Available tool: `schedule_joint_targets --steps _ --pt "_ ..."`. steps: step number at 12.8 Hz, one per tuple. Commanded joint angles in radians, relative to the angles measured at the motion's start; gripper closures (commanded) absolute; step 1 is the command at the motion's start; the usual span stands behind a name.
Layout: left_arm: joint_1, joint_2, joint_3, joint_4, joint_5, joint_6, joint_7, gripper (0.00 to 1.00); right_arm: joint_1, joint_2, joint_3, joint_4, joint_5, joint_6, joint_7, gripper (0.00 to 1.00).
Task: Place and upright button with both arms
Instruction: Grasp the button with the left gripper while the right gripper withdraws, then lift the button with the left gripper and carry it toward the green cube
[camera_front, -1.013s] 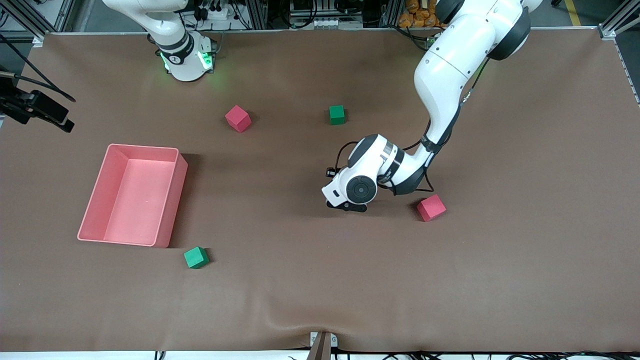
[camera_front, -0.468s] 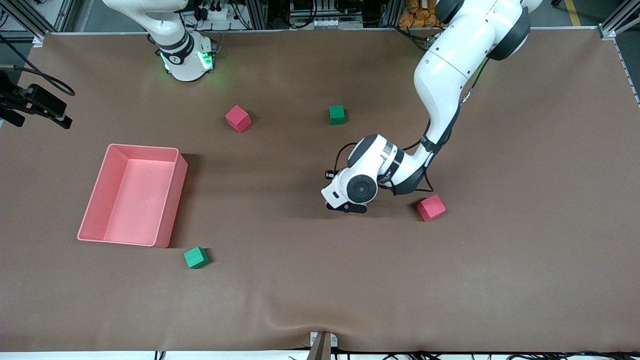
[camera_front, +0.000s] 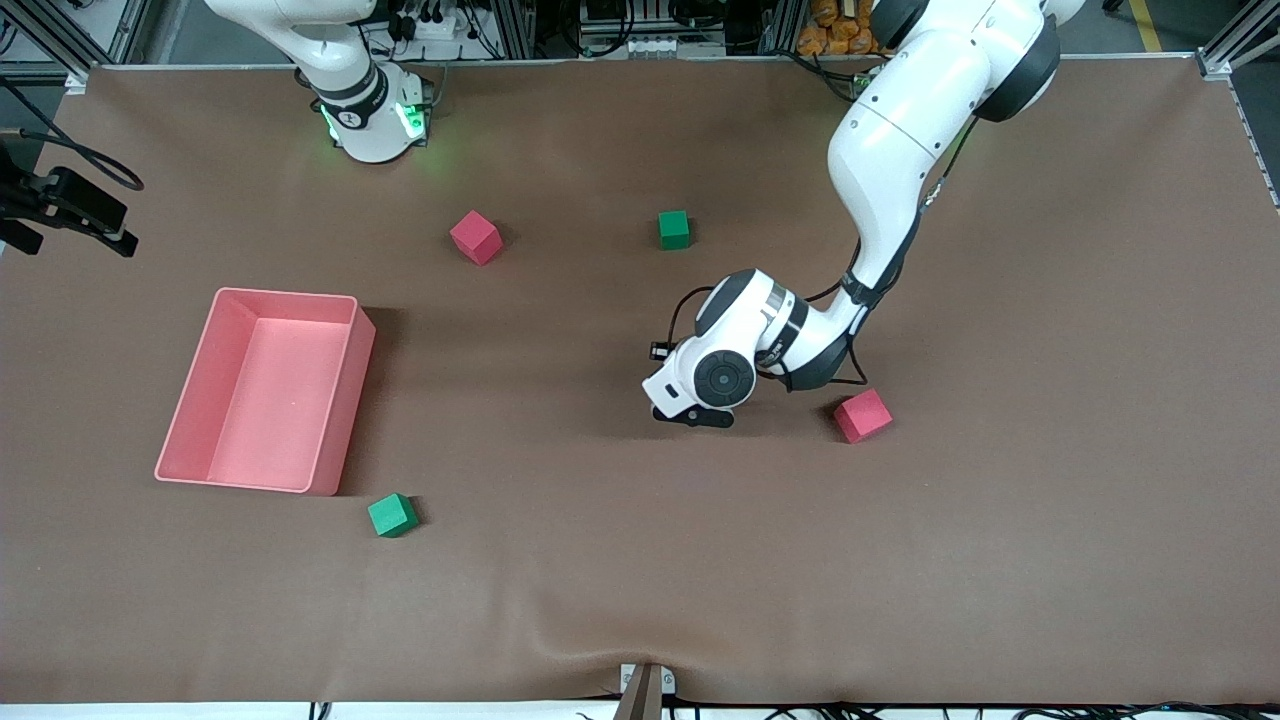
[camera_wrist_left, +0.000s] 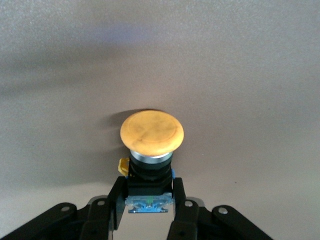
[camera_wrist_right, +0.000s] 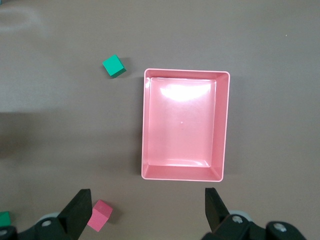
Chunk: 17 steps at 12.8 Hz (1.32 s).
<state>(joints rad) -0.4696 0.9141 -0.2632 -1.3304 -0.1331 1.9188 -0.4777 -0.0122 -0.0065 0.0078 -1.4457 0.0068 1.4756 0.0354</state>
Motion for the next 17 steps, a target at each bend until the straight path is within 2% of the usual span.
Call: schedule_joint_targets --steps 1,5,8,11,17 --pt "-0.011 -0.027 -0.001 0.022 0.013 -0.003 -0.079 1.00 -0.008 -0.013 0.001 -0.012 0.006 -0.001 -0.017 0.00" --pt "-0.075 -0.138 0.005 0.022 0.029 -0.001 -0.220 1.00 -0.003 -0.015 0.003 -0.012 0.004 -0.001 -0.015 0.00" --pt "-0.119 -0.193 0.001 0.022 0.116 0.041 -0.371 1.00 0.005 -0.013 0.004 -0.012 0.004 -0.001 -0.015 0.00" --pt "-0.198 -0.193 0.006 0.022 0.292 0.181 -0.649 1.00 0.009 -0.012 0.008 -0.012 0.006 0.000 -0.022 0.00" --pt "-0.316 -0.172 0.004 0.016 0.766 0.194 -1.132 1.00 0.002 -0.001 0.004 -0.012 0.004 0.000 -0.018 0.00"
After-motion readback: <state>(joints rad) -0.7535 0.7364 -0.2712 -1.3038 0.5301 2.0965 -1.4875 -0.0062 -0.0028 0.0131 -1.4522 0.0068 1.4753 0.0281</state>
